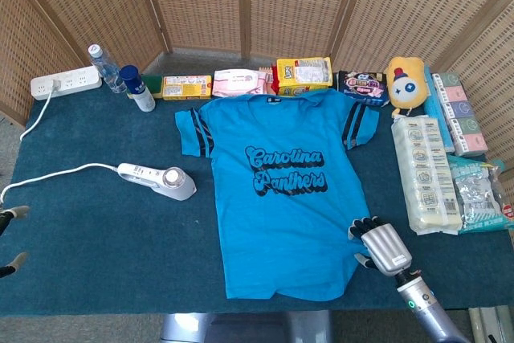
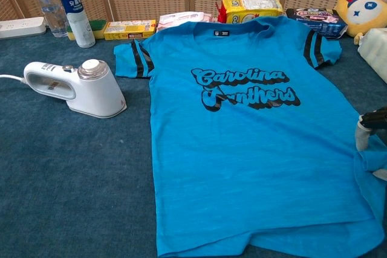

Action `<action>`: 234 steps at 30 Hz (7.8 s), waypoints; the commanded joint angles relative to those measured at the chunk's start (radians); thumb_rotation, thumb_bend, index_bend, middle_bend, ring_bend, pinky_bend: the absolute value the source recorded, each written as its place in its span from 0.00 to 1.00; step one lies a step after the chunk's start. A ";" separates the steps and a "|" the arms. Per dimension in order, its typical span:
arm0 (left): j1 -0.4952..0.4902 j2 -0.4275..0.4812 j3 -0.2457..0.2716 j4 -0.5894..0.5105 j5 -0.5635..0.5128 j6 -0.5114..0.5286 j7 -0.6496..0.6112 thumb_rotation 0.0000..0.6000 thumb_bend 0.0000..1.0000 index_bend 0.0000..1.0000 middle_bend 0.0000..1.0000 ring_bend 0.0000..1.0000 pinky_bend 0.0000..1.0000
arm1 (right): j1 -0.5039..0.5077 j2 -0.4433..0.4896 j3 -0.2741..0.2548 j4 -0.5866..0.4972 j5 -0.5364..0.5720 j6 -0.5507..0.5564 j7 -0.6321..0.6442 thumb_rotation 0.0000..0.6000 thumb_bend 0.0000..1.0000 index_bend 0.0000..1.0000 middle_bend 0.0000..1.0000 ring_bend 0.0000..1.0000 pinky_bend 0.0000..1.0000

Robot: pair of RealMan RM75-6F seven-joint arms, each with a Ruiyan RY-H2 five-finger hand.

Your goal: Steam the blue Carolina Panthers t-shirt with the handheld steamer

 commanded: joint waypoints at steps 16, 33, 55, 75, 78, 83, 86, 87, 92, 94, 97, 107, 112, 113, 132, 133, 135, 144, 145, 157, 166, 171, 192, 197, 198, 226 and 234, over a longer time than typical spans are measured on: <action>-0.012 -0.006 -0.002 -0.007 0.003 -0.012 0.013 1.00 0.23 0.21 0.31 0.23 0.31 | -0.006 0.075 -0.049 -0.073 0.006 -0.018 -0.038 1.00 0.45 0.55 0.49 0.47 0.54; -0.040 -0.004 0.000 -0.021 0.018 -0.048 0.039 1.00 0.23 0.21 0.31 0.23 0.31 | -0.015 0.090 -0.042 -0.110 0.000 0.030 -0.024 1.00 0.51 0.67 0.64 0.66 0.74; -0.316 -0.137 -0.118 -0.001 -0.127 -0.380 0.258 1.00 0.23 0.17 0.28 0.20 0.31 | -0.010 0.100 -0.027 -0.141 0.024 0.025 -0.007 1.00 0.52 0.68 0.65 0.68 0.76; -0.495 -0.386 -0.196 0.232 -0.320 -0.480 0.396 1.00 0.23 0.11 0.25 0.18 0.31 | -0.022 0.108 -0.019 -0.136 0.041 0.041 0.009 1.00 0.52 0.68 0.65 0.69 0.77; -0.510 -0.414 -0.197 0.268 -0.322 -0.482 0.395 1.00 0.23 0.11 0.25 0.18 0.31 | -0.021 0.108 -0.017 -0.133 0.044 0.040 0.011 1.00 0.52 0.68 0.65 0.69 0.77; -0.524 -0.448 -0.196 0.313 -0.309 -0.479 0.376 1.00 0.25 0.11 0.25 0.18 0.31 | -0.020 0.108 -0.014 -0.131 0.046 0.037 0.013 1.00 0.52 0.68 0.65 0.69 0.77; -0.535 -0.476 -0.190 0.356 -0.293 -0.476 0.365 1.00 0.26 0.11 0.25 0.18 0.31 | -0.019 0.109 -0.013 -0.130 0.049 0.035 0.014 1.00 0.52 0.68 0.65 0.69 0.77; -0.541 -0.491 -0.187 0.379 -0.286 -0.476 0.359 1.00 0.26 0.11 0.25 0.18 0.31 | -0.019 0.110 -0.012 -0.130 0.050 0.034 0.014 1.00 0.52 0.68 0.65 0.69 0.77; -0.559 -0.561 -0.179 0.476 -0.243 -0.465 0.309 1.00 0.26 0.11 0.25 0.18 0.31 | -0.020 0.113 -0.008 -0.130 0.059 0.032 0.015 1.00 0.52 0.68 0.65 0.70 0.78; -0.566 -0.586 -0.174 0.517 -0.223 -0.456 0.291 1.00 0.26 0.11 0.25 0.18 0.31 | -0.020 0.114 -0.007 -0.130 0.061 0.030 0.014 1.00 0.52 0.68 0.65 0.70 0.78; -0.578 -0.631 -0.168 0.588 -0.196 -0.448 0.256 1.00 0.26 0.11 0.25 0.18 0.31 | -0.019 0.118 -0.004 -0.132 0.068 0.026 0.014 1.00 0.52 0.69 0.65 0.70 0.78; -0.613 -0.750 -0.160 0.777 -0.135 -0.425 0.140 1.00 0.26 0.11 0.25 0.18 0.31 | -0.019 0.127 0.004 -0.138 0.085 0.015 0.007 1.00 0.52 0.69 0.65 0.71 0.78; -0.639 -0.798 -0.166 0.857 -0.134 -0.447 0.099 1.00 0.27 0.11 0.25 0.18 0.31 | -0.019 0.129 0.006 -0.137 0.092 0.010 0.006 1.00 0.52 0.69 0.66 0.71 0.78; -0.645 -0.808 -0.169 0.872 -0.135 -0.453 0.092 1.00 0.27 0.11 0.25 0.18 0.31 | -0.019 0.129 0.007 -0.138 0.093 0.010 0.006 1.00 0.52 0.70 0.66 0.71 0.78; -0.681 -0.835 -0.151 0.962 -0.116 -0.488 0.035 1.00 0.34 0.56 0.57 0.52 0.63 | -0.020 0.131 0.018 -0.150 0.112 0.002 0.000 1.00 0.52 0.70 0.66 0.72 0.79; -0.680 -0.831 -0.147 0.959 -0.113 -0.491 0.030 1.00 0.35 0.56 0.58 0.53 0.64 | -0.019 0.131 0.019 -0.151 0.113 0.002 0.001 1.00 0.52 0.70 0.66 0.72 0.79; -0.678 -0.821 -0.136 0.953 -0.102 -0.489 0.022 1.00 0.35 0.57 0.62 0.56 0.66 | -0.020 0.132 0.021 -0.152 0.114 0.002 0.000 1.00 0.52 0.70 0.66 0.72 0.79; -0.667 -0.794 -0.110 0.941 -0.077 -0.476 -0.013 1.00 0.35 0.73 0.74 0.67 0.73 | -0.017 0.129 0.025 -0.152 0.116 0.001 0.003 1.00 0.52 0.70 0.67 0.72 0.79; -0.666 -0.791 -0.109 0.940 -0.076 -0.475 -0.018 1.00 0.35 0.73 0.75 0.68 0.73 | -0.017 0.129 0.025 -0.152 0.116 0.002 0.003 1.00 0.52 0.70 0.67 0.72 0.79; -0.633 -0.786 -0.103 0.959 -0.060 -0.412 -0.124 1.00 0.35 0.76 0.79 0.72 0.77 | -0.017 0.128 0.029 -0.155 0.117 0.006 -0.001 1.00 0.52 0.70 0.67 0.72 0.79; -0.614 -0.765 -0.128 0.916 -0.077 -0.377 -0.204 1.00 0.35 0.76 0.80 0.72 0.79 | -0.015 0.125 0.030 -0.154 0.116 0.005 -0.001 1.00 0.52 0.70 0.67 0.72 0.80; -0.613 -0.736 -0.133 0.860 -0.066 -0.354 -0.209 1.00 0.35 0.77 0.80 0.72 0.79 | -0.015 0.126 0.031 -0.156 0.116 0.007 -0.002 1.00 0.52 0.70 0.67 0.72 0.80; -0.711 -0.868 -0.193 0.728 -0.062 -0.358 -0.053 1.00 0.35 0.77 0.81 0.72 0.79 | -0.014 0.145 0.032 -0.171 0.109 0.014 0.010 1.00 0.52 0.71 0.67 0.73 0.80; -0.751 -0.940 -0.205 0.762 -0.064 -0.376 -0.019 1.00 0.35 0.77 0.81 0.72 0.79 | -0.011 0.143 0.031 -0.164 0.106 0.014 0.020 1.00 0.52 0.71 0.67 0.73 0.80; -0.759 -0.954 -0.206 0.769 -0.063 -0.379 -0.012 1.00 0.35 0.77 0.81 0.72 0.79 | -0.011 0.142 0.031 -0.163 0.105 0.014 0.022 1.00 0.52 0.71 0.67 0.73 0.80; -0.896 -1.200 -0.197 0.963 -0.031 -0.449 0.073 1.00 0.34 0.77 0.81 0.72 0.79 | -0.013 0.147 0.024 -0.153 0.106 0.011 0.043 1.00 0.52 0.71 0.68 0.74 0.81; -0.882 -1.164 -0.197 1.029 -0.037 -0.436 0.047 1.00 0.34 0.77 0.80 0.72 0.79 | -0.009 0.141 0.025 -0.155 0.109 0.001 0.033 1.00 0.52 0.71 0.68 0.74 0.81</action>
